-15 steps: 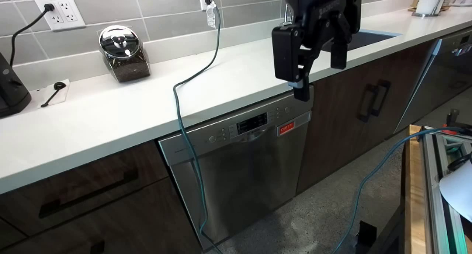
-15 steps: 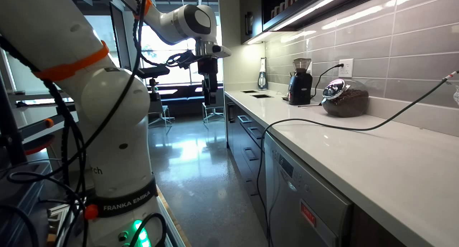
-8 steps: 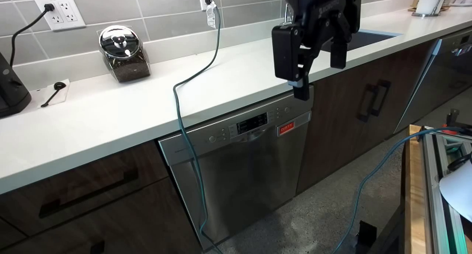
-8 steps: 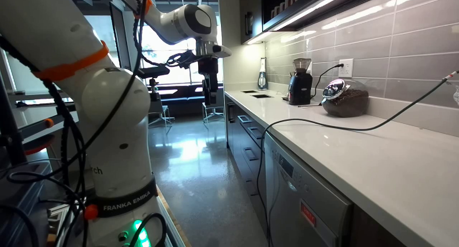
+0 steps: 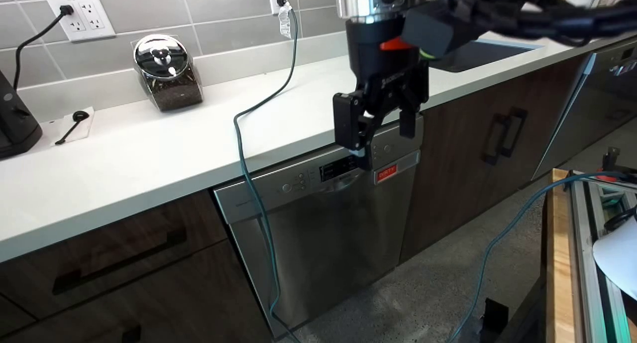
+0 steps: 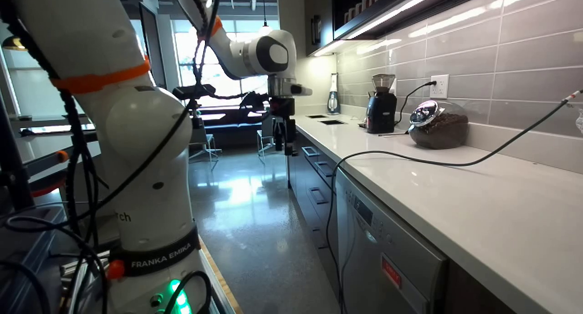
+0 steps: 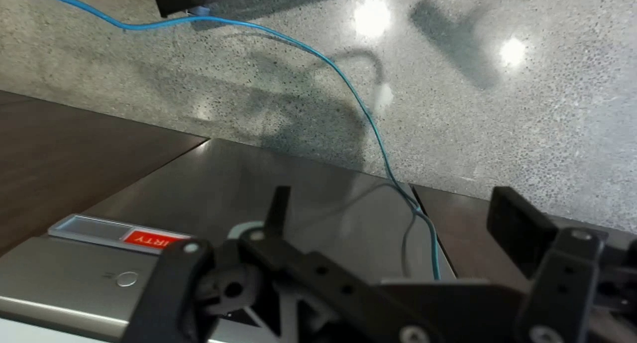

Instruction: Press a button on the dishwasher

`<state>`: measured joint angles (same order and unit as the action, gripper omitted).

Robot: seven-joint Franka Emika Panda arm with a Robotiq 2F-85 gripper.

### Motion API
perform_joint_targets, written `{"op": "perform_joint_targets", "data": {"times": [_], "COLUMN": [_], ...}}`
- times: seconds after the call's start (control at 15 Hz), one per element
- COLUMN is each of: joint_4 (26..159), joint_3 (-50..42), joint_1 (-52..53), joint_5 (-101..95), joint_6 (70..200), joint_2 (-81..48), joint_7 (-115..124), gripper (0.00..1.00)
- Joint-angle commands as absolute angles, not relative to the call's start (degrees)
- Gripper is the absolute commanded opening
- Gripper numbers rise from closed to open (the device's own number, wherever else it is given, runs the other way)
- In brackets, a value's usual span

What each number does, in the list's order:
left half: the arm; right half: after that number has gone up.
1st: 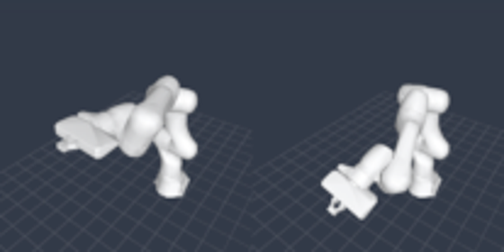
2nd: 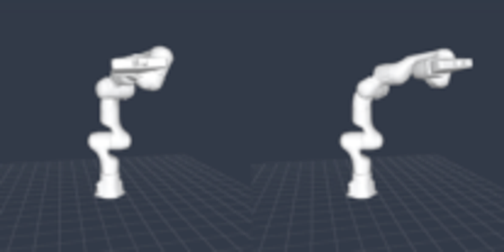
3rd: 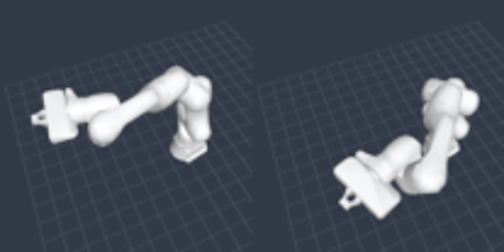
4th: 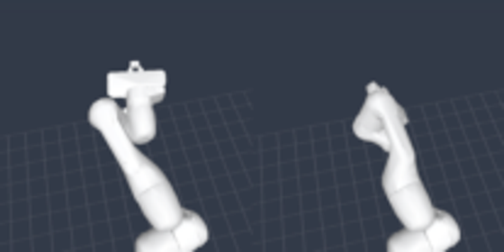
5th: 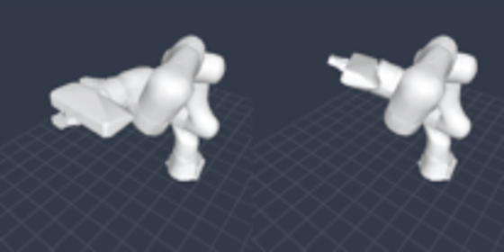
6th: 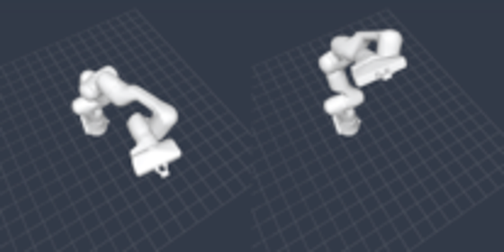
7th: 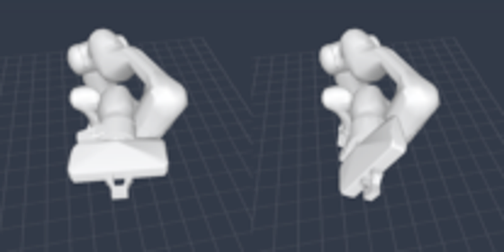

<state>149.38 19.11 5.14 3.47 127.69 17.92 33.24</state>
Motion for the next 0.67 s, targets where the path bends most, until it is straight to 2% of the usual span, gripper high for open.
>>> {"op": "perform_joint_targets", "data": {"times": [0.0,0.47,0.6], "joint_4": [150.5,151.1,149.5], "joint_3": [17.1,16.0,15.0], "joint_1": [6.9,7.7,8.6], "joint_5": [5.1,1.1,8.4], "joint_6": [137.9,157.5,160.6], "joint_2": [10.8,-2.0,-6.6], "joint_7": [29.8,32.4,25.9], "gripper": [1.0,1.0,1.0]}}
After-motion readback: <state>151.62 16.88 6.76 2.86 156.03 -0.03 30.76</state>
